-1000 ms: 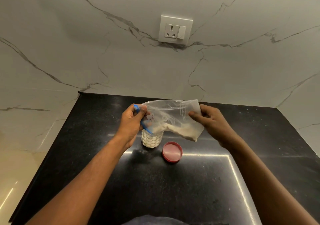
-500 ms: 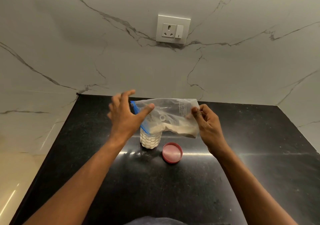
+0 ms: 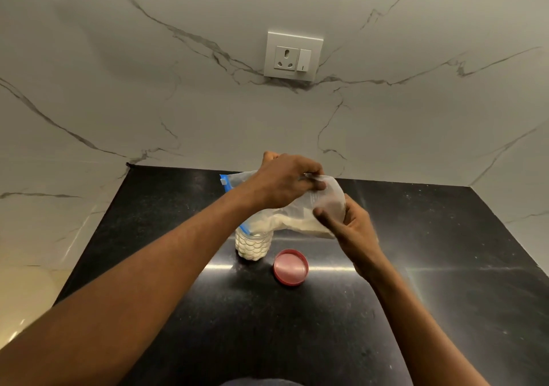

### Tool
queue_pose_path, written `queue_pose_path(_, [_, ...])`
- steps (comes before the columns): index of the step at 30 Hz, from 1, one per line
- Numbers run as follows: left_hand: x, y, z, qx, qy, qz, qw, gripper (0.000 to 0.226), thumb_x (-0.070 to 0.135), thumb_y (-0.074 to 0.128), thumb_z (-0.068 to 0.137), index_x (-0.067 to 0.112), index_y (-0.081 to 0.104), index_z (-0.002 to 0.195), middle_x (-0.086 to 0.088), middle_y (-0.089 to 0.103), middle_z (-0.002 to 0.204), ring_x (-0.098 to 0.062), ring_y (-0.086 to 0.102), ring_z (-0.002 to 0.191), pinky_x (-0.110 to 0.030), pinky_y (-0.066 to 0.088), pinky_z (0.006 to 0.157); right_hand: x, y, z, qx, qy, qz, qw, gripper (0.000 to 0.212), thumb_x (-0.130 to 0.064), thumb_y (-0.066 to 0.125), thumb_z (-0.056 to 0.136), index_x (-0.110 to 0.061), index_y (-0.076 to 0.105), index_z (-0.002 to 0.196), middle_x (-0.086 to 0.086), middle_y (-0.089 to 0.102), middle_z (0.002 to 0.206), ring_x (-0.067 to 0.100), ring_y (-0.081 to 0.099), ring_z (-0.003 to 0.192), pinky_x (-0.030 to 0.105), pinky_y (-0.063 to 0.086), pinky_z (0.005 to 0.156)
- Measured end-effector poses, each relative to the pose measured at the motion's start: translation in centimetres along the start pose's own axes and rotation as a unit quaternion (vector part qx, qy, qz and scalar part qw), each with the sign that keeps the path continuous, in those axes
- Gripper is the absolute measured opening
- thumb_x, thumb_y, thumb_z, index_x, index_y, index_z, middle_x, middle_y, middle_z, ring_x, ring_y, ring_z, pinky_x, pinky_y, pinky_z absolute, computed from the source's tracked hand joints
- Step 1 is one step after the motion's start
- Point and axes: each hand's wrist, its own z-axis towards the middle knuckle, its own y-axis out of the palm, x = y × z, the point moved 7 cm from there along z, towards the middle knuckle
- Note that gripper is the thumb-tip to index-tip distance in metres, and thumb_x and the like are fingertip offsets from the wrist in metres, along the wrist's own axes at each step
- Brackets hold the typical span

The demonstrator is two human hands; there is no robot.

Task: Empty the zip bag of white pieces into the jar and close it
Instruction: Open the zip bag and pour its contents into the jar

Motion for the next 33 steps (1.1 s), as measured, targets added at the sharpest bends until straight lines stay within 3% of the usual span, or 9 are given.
queue_pose_path(4, [0.3,0.4,-0.3,-0.018,0.002,-0.008,1.0,0.025,0.037,0.064,0.103,0.02,0.075,0.117,0.0,0.076,0.111,-0.022,0.065,0.112,-0.05,0.031,0.112,2.5,0.1,-1.1,0.022,0.039,0.021,0.999,0.029,-0.042,0.07,0.091,-0.023,0.071,0.112,-0.004,0.079,0.103,0.026,0.076,0.099,0.031,0.064,0.074])
queue_pose_path(7, [-0.1,-0.6,-1.2,0.036,0.016,0.001,0.999,0.026,0.04,0.065,0.102,0.024,0.073,0.122,0.004,0.073,0.121,-0.019,0.062,0.119,-0.044,0.027,0.107,2.4,0.0,-1.0,0.047,0.035,0.048,0.997,0.027,-0.039,0.067,0.094,-0.017,0.073,0.108,0.004,0.078,0.103,0.029,0.076,0.097,0.036,0.066,0.07])
queue_pose_path(10, [-2.9,-2.9,-5.2,0.24,0.004,-0.042,0.97,0.033,0.041,0.073,0.097,0.026,0.07,0.126,0.004,0.065,0.133,-0.017,0.056,0.129,-0.043,0.036,0.108,1.4,-0.1,-0.6,0.067,0.013,0.058,0.996,0.024,-0.036,0.065,0.095,-0.015,0.074,0.103,0.006,0.076,0.1,0.026,0.076,0.092,0.034,0.066,0.065])
queue_pose_path(13, [-9.3,-2.5,-12.2,0.414,-0.161,-0.176,0.878,0.032,0.035,0.071,0.099,0.029,0.062,0.129,0.006,0.055,0.132,-0.013,0.053,0.125,-0.028,0.043,0.102,0.6,0.0,-0.4,0.068,-0.009,0.041,0.997,0.025,-0.036,0.064,0.097,-0.013,0.073,0.099,0.003,0.075,0.097,0.025,0.075,0.087,0.032,0.065,0.063])
queue_pose_path(16, [-14.3,2.3,-14.9,0.295,-0.324,-0.335,0.834,0.038,0.028,0.062,0.105,0.027,0.054,0.141,0.003,0.057,0.135,-0.016,0.058,0.127,-0.034,0.049,0.103,0.1,0.4,-0.2,0.052,-0.026,0.026,0.998,0.02,-0.036,0.063,0.096,-0.019,0.073,0.097,-0.005,0.077,0.093,0.02,0.075,0.084,0.031,0.065,0.063])
queue_pose_path(19, [-15.2,4.5,-14.5,0.191,-0.32,-0.381,0.846,0.03,0.025,0.061,0.106,0.027,0.062,0.136,0.006,0.071,0.122,-0.012,0.068,0.118,-0.037,0.055,0.103,-0.6,0.5,0.2,0.04,-0.036,0.005,0.999,0.023,-0.04,0.063,0.095,-0.019,0.073,0.095,-0.005,0.076,0.091,0.021,0.074,0.083,0.03,0.065,0.061])
queue_pose_path(23, [-15.4,4.6,-13.6,0.205,-0.294,-0.401,0.843,0.013,0.017,0.062,0.105,0.023,0.072,0.111,0.008,0.08,0.1,-0.007,0.075,0.096,-0.021,0.06,0.081,-2.4,0.6,0.7,0.023,-0.061,-0.038,0.997,0.023,-0.04,0.061,0.096,-0.019,0.072,0.095,0.0,0.073,0.094,0.012,0.072,0.079,0.028,0.063,0.058])
queue_pose_path(29, [-16.1,6.2,-13.2,0.188,-0.333,-0.468,0.797,0.018,0.019,0.055,0.108,0.009,0.069,0.116,0.002,0.08,0.107,-0.015,0.074,0.103,-0.034,0.055,0.087,-4.8,1.3,1.1,0.003,-0.077,-0.082,0.994,0.026,-0.037,0.062,0.098,-0.012,0.07,0.095,-0.005,0.07,0.084,0.01,0.068,0.072,0.027,0.06,0.057])
queue_pose_path(33, [-16.3,6.4,-13.0,0.179,-0.335,-0.48,0.791,0.017,0.021,0.052,0.108,0.017,0.069,0.107,0.01,0.082,0.101,-0.013,0.075,0.1,-0.037,0.054,0.088,-6.3,1.6,1.3,0.028,-0.087,-0.1,0.991,0.02,-0.041,0.064,0.095,-0.022,0.07,0.091,-0.004,0.072,0.083,0.022,0.07,0.074,0.035,0.062,0.056])
